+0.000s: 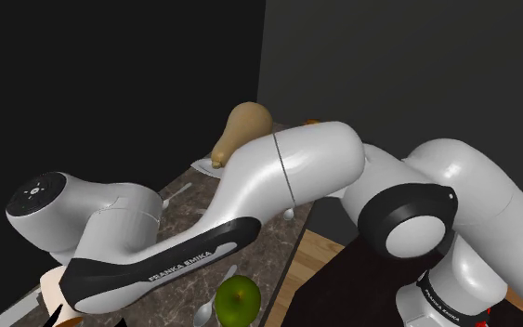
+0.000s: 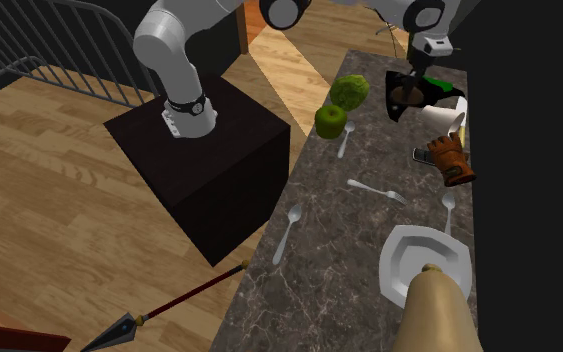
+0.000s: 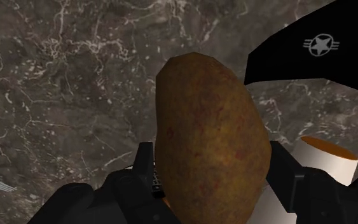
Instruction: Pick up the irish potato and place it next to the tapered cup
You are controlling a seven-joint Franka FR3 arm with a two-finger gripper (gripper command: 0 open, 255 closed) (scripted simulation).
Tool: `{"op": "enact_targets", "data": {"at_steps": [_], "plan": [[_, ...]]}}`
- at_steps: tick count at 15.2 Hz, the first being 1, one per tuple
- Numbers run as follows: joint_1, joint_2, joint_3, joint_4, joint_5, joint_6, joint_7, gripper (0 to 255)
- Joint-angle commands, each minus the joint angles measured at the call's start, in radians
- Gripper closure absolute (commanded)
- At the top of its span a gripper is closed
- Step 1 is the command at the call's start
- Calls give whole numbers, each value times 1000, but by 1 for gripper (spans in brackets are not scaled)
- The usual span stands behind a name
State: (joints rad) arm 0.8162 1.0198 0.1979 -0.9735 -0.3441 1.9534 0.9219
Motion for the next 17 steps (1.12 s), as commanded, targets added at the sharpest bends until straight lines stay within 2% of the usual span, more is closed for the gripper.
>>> {"op": "enact_targets", "data": {"at_steps": [1, 17], "plan": [[-1, 11, -2, -8, -2, 19, 4, 255], [10, 158, -19, 41, -17, 117, 19, 255]]}}
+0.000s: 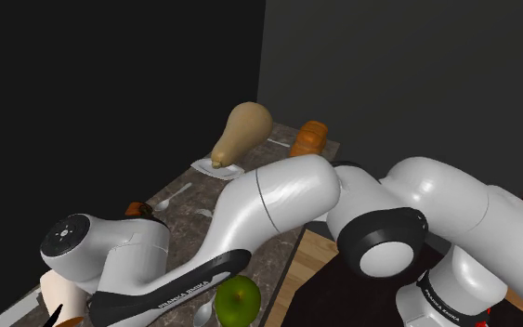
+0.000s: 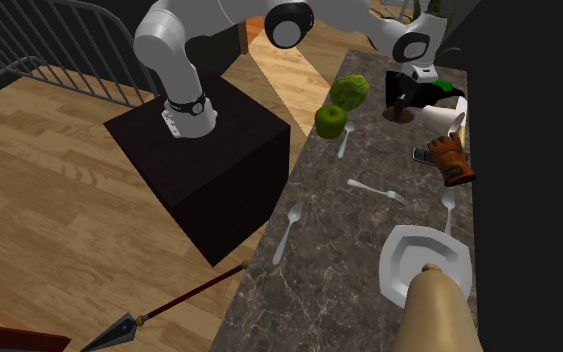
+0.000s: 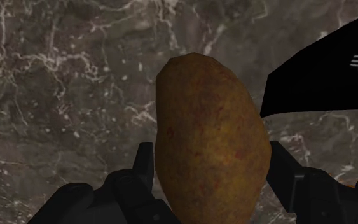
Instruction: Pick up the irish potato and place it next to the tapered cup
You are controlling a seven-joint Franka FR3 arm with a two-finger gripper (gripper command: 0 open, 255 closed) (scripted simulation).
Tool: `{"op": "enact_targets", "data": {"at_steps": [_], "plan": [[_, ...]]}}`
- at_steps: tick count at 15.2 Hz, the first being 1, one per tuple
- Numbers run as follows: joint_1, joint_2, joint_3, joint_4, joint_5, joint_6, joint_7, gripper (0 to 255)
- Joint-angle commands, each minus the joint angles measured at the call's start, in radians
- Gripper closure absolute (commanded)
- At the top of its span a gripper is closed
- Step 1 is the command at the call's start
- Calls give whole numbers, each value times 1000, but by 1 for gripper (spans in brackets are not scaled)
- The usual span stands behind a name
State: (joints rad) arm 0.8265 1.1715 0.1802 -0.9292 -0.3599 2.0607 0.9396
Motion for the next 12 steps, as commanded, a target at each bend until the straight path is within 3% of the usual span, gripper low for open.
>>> {"op": "enact_targets", "data": {"at_steps": [1, 12], "plan": [[0, 17, -2, 4, -2, 14, 2, 255], [4, 56, -6, 32, -3, 25, 2, 255]]}}
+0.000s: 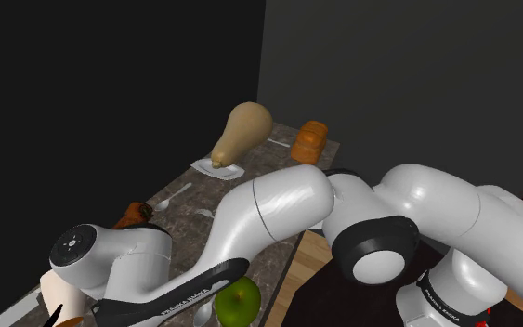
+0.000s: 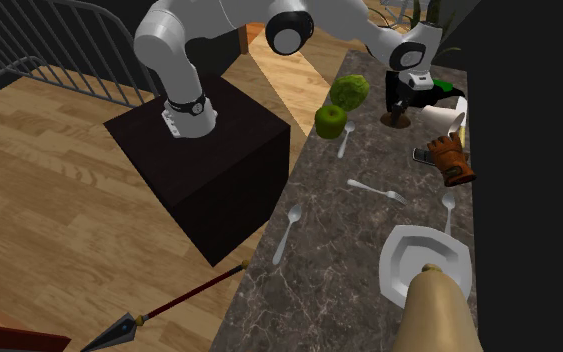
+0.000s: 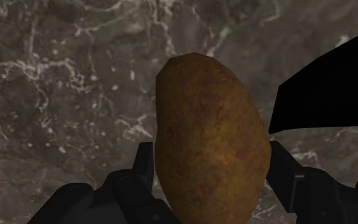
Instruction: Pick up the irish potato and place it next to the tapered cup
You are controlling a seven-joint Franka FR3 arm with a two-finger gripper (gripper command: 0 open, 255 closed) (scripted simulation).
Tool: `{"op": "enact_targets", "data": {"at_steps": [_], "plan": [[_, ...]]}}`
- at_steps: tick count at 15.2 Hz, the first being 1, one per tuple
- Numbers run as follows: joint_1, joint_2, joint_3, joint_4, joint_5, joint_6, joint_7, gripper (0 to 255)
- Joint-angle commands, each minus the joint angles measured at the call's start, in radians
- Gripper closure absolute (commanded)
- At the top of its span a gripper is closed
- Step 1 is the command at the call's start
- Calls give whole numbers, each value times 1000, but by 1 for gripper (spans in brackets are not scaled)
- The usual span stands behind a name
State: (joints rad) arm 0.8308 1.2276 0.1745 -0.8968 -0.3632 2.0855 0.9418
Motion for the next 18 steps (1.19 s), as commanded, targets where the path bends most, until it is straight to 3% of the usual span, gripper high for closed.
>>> {"op": "enact_targets", "data": {"at_steps": [1, 6, 10, 18], "plan": [[0, 0, 0, 0, 0, 0, 0, 0], [0, 0, 0, 0, 0, 0, 0, 0], [0, -101, 11, -58, 6, -46, 5, 0], [0, -101, 11, -58, 6, -46, 5, 0]]}}
